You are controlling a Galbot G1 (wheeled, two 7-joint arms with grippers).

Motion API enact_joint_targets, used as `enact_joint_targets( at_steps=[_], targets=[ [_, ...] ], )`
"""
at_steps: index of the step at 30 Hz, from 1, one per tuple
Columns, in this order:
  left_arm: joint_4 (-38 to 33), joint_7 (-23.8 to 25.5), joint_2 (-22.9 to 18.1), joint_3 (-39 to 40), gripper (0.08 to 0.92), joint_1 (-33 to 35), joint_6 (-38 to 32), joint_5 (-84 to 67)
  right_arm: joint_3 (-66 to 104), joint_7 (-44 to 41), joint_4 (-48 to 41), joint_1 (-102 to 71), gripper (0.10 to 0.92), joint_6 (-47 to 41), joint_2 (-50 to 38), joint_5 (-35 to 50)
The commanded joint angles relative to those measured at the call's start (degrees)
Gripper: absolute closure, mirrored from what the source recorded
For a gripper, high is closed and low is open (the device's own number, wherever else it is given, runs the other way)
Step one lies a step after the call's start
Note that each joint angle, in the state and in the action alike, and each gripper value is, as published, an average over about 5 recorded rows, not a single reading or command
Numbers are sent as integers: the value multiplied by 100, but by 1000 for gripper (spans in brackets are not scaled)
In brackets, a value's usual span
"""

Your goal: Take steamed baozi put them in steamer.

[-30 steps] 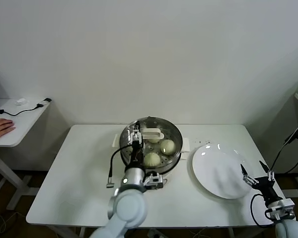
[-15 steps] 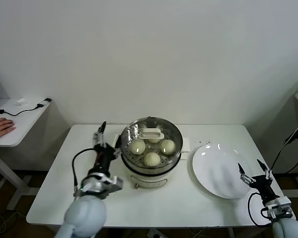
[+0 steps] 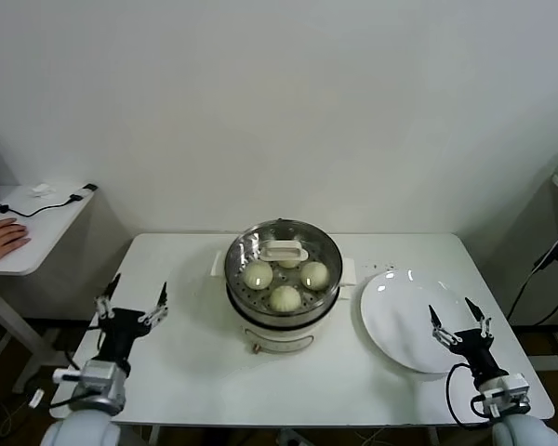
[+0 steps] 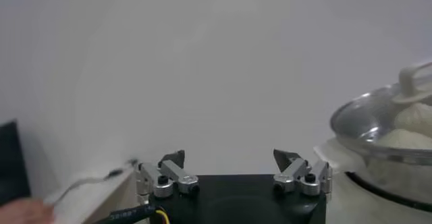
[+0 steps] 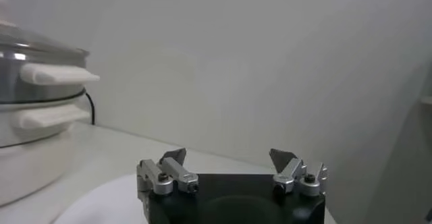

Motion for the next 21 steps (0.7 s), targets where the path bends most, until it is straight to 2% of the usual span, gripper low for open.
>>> enact_joint_targets(
  at_steps=[1,21],
  targets=[
    [29,320,-581,-937,177,908,-890,-1464,-20,16,462,-328,203,-81,166,152],
    [-87,420,-659,-579,177,868,-779,-997,173,-63,437,-452,203,-108,152,360]
  ],
)
